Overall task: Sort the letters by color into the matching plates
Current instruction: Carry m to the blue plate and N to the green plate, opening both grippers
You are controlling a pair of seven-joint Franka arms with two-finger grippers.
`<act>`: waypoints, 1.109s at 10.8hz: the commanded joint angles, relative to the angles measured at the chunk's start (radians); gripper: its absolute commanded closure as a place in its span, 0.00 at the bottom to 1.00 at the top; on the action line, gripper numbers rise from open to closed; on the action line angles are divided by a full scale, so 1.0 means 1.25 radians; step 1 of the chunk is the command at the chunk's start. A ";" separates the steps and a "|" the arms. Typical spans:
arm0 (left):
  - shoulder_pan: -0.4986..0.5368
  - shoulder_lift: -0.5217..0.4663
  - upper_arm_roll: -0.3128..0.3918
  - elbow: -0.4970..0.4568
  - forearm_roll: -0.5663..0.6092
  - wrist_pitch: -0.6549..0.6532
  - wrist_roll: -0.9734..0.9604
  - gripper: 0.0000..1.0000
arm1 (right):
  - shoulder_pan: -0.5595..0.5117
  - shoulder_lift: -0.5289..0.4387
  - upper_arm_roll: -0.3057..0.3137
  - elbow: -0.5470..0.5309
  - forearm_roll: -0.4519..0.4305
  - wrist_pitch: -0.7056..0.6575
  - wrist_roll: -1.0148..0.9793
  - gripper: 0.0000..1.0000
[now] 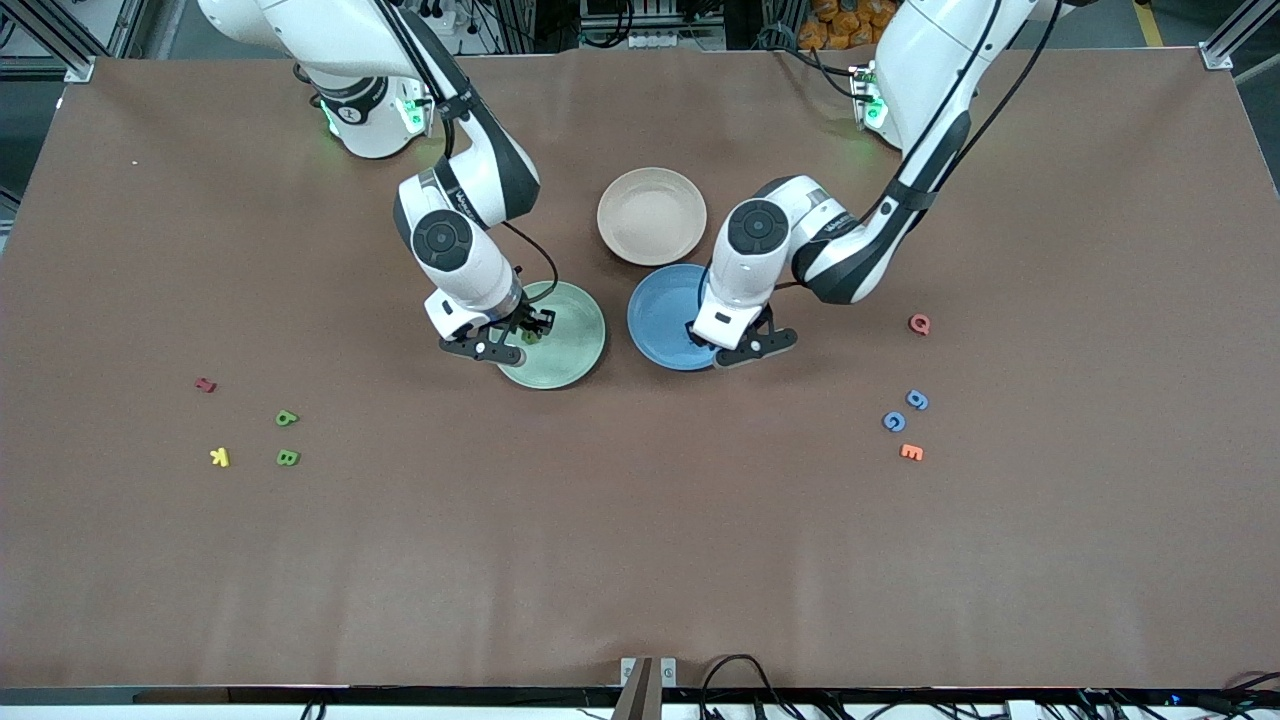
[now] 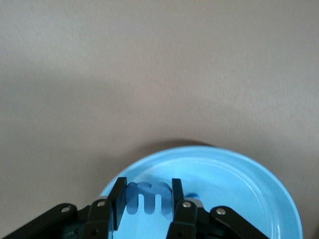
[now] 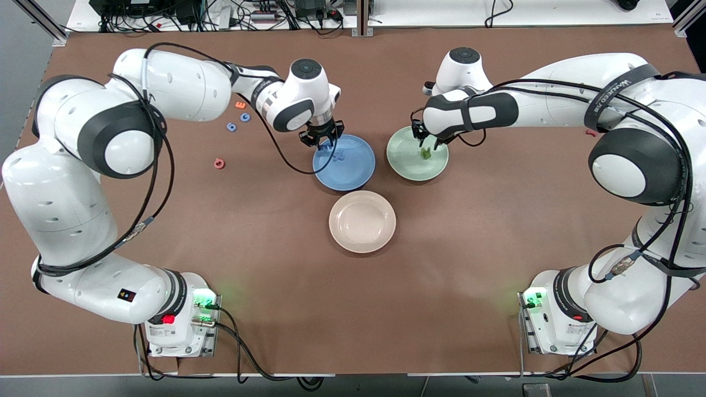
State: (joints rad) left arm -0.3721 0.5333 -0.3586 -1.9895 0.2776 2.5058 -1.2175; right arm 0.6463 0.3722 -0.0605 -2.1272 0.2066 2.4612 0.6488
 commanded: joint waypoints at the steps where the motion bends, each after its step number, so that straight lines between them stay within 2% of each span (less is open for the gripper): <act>1: -0.029 0.009 0.005 0.008 -0.011 -0.009 -0.041 1.00 | -0.009 0.002 -0.001 0.013 -0.016 -0.008 -0.018 0.00; 4: -0.061 0.014 0.005 0.018 -0.011 -0.009 -0.082 1.00 | -0.010 -0.003 -0.013 0.013 -0.016 -0.008 -0.065 0.00; 5: -0.063 0.014 0.005 0.021 -0.011 -0.009 -0.100 0.96 | -0.010 -0.006 -0.017 0.013 -0.016 -0.008 -0.105 0.00; 6: -0.062 0.014 0.005 0.023 -0.011 -0.009 -0.105 0.01 | -0.010 -0.007 -0.034 0.012 -0.017 -0.009 -0.154 0.00; 9: -0.069 0.014 0.006 0.031 -0.011 -0.009 -0.113 0.00 | -0.038 -0.008 -0.067 0.013 -0.041 -0.018 -0.301 0.00; 12: -0.064 0.007 0.005 0.036 -0.011 -0.010 -0.123 0.00 | -0.113 -0.022 -0.067 0.013 -0.069 -0.031 -0.425 0.00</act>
State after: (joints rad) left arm -0.4457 0.5447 -0.3585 -1.9648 0.2775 2.5057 -1.3494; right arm 0.5731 0.3708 -0.1519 -2.1132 0.1554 2.4566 0.2164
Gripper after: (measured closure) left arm 0.000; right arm 0.000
